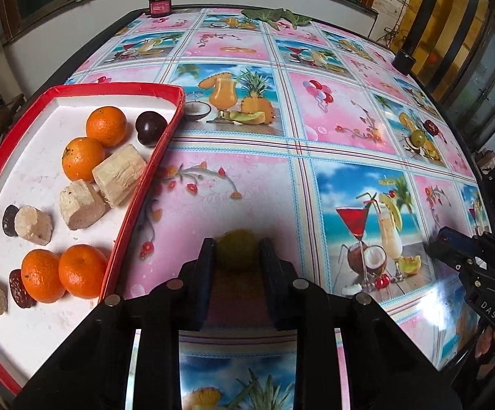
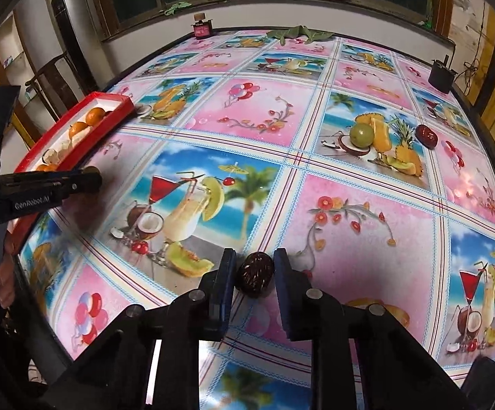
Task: Organize fruits
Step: 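Close the left tool on the grape while the right tool grasps the date, then carry the grape and date over the tray with both tools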
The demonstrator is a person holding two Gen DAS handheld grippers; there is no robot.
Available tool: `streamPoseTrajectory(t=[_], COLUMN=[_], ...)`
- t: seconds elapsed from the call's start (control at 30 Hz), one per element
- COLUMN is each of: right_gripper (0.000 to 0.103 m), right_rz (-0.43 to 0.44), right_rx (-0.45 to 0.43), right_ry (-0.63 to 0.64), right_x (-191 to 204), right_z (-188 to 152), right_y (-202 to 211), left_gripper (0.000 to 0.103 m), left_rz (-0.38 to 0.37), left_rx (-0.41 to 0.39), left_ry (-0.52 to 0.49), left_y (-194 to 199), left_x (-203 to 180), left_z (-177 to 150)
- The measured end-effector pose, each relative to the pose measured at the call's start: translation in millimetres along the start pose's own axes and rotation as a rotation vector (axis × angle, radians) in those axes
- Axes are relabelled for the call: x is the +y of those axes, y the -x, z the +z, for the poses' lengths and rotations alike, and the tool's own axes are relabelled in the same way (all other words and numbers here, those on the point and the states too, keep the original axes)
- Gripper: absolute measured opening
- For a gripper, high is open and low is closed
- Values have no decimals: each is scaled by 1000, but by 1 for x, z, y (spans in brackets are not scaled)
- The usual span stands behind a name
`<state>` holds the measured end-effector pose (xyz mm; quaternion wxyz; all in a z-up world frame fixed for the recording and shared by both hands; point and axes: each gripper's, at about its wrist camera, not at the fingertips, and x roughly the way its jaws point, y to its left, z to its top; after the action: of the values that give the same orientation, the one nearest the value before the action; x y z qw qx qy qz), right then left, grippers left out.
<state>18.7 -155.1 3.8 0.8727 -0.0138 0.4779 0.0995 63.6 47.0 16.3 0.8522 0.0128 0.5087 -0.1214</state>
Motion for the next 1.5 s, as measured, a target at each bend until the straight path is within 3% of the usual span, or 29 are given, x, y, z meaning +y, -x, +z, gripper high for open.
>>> streamPoseTrajectory(t=[1.0,1.27,1.5], right_gripper=[23,23,23], right_rz=[149,172,182], right_rx=[-82,-84,-87], right_ry=[170,196,216], right_x=[91,107,118], right_z=[32,37,40], right_y=[27,27,26], left_gripper=[23,23,23], left_rz=[78,23,35], left_rx=[-103,-91,-113], left_ry=[-3,59,87], left_y=[63,65,74], left_x=[27,45,60], left_z=[-14,-14,-15])
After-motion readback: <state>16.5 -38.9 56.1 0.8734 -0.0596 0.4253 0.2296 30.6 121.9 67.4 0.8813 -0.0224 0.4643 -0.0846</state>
